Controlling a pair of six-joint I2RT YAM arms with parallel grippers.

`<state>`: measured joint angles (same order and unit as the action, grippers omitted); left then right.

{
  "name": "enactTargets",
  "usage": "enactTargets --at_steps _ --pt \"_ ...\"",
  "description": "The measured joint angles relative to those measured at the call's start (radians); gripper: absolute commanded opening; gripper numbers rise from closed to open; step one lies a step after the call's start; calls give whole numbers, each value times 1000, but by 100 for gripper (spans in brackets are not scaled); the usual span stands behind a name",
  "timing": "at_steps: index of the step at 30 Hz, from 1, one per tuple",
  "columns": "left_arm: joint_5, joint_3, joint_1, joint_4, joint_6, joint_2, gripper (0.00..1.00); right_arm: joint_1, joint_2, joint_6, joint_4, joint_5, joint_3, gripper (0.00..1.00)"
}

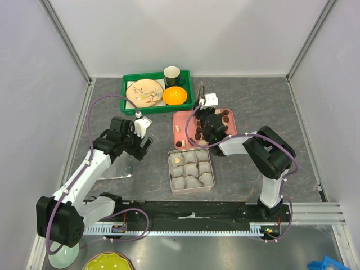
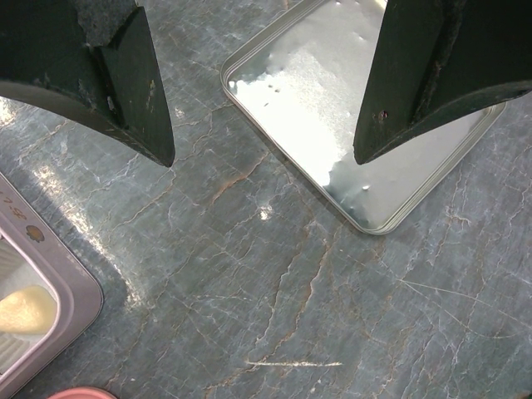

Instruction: Pack the chocolate

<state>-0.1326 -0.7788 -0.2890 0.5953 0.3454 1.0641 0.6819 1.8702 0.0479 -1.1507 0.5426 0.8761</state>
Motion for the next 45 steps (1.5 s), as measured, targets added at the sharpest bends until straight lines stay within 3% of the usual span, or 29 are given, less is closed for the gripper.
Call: enactTargets --at_steps 11,24,30,38,45 --pt "0 0 0 0 3 0 95 -5 36 -4 0 -21 23 53" --pt "0 0 0 0 3 0 95 -10 38 -32 -6 -73 7 29" --pt "0 0 0 0 4 0 95 -11 7 -37 41 -120 7 28" --pt "2 0 0 0 3 -1 95 -6 -226 -56 144 -231 0 25" --pt "5 0 0 1 3 -22 95 77 -523 -90 220 -296 -138 23"
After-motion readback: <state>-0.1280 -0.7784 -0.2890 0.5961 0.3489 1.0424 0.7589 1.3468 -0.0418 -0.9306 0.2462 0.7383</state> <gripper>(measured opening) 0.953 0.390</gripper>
